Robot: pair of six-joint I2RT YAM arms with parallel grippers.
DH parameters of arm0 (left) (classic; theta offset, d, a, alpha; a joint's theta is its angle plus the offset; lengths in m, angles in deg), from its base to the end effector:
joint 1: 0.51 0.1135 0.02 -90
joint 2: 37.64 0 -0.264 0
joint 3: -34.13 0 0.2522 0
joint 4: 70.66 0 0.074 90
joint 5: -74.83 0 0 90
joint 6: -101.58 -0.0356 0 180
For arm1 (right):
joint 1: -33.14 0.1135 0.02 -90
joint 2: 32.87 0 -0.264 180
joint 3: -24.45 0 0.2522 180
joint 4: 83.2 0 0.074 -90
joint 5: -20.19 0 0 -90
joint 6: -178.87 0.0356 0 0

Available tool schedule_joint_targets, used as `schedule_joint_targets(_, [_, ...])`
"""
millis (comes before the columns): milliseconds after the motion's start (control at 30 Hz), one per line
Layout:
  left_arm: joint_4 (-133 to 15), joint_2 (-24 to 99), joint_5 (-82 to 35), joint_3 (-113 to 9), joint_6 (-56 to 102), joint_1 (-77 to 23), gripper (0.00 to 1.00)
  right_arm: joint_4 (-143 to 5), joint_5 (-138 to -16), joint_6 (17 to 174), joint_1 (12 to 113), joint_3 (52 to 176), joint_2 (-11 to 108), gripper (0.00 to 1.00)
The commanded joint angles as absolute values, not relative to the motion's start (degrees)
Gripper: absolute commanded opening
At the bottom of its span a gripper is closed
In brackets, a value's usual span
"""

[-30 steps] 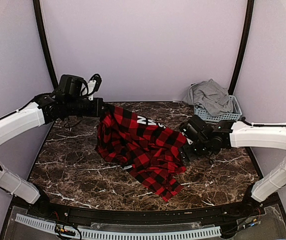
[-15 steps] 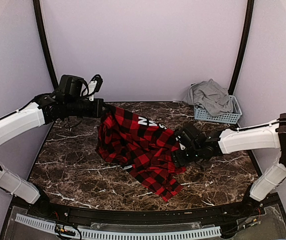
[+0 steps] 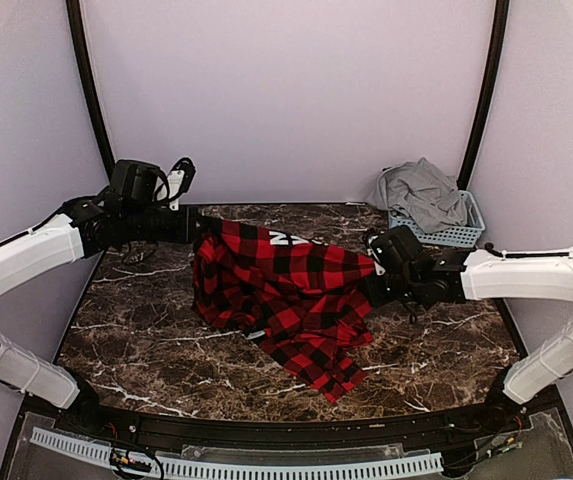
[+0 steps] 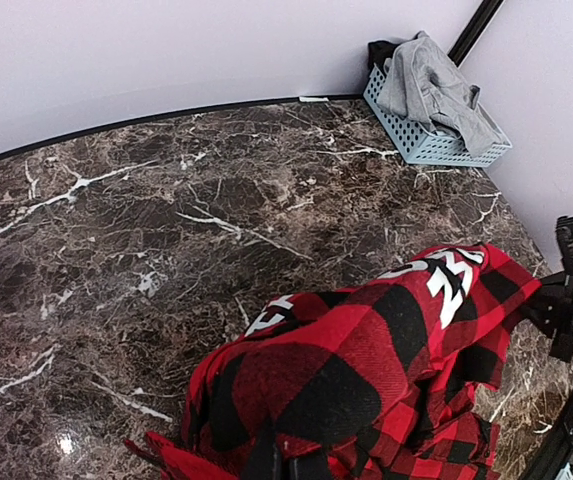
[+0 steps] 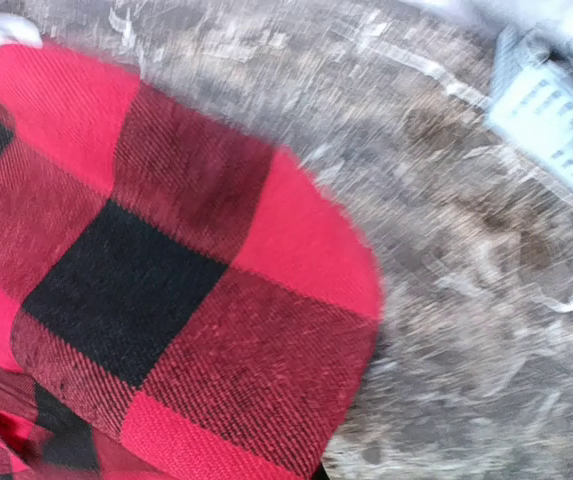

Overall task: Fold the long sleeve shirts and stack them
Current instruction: Flatten out the crumpled shirt at the center of the board.

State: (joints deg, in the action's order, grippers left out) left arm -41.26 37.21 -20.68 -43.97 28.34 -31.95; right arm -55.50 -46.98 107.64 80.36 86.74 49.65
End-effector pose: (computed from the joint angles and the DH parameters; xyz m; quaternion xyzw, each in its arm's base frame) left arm 0.2551 -0.1599 0.3344 0.1335 0.8376 -0.2529 0.4655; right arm 0.2097 0.2063 0.2088 -0.1560 0.9043 0.0367 0.3957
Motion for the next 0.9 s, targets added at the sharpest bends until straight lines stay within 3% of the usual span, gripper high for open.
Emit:
schedule_joint_targets(0, [-41.59, 34.15, -18.53, -44.32, 26.28, -30.99, 0.0, -44.77, -40.0, 104.47, 79.48, 94.69, 43.86, 0.0])
schedule_joint_targets(167, [-36.73, 32.63, -16.52, -48.58, 22.85, -30.6, 0.0, -25.83, -40.69, 103.08, 79.48, 108.36, 37.65, 0.0])
schedule_joint_targets(333, [-34.35, 32.34, -18.35, -51.38, 20.58, -30.4, 0.0, -17.03, -45.26, 101.93, 79.48, 117.22, 33.25, 0.0])
schedule_joint_targets(567, [-35.38, 39.4, -23.52, -51.87, 21.96, -30.31, 0.0, -13.32, -42.36, 101.12, 79.12, 116.3, 34.11, 0.0])
schedule_joint_targets(867, [-39.89, 54.28, -9.65, -52.67, 24.8, -29.45, 0.0, -18.49, -39.62, 97.68, 74.33, 114.64, 43.17, 0.0])
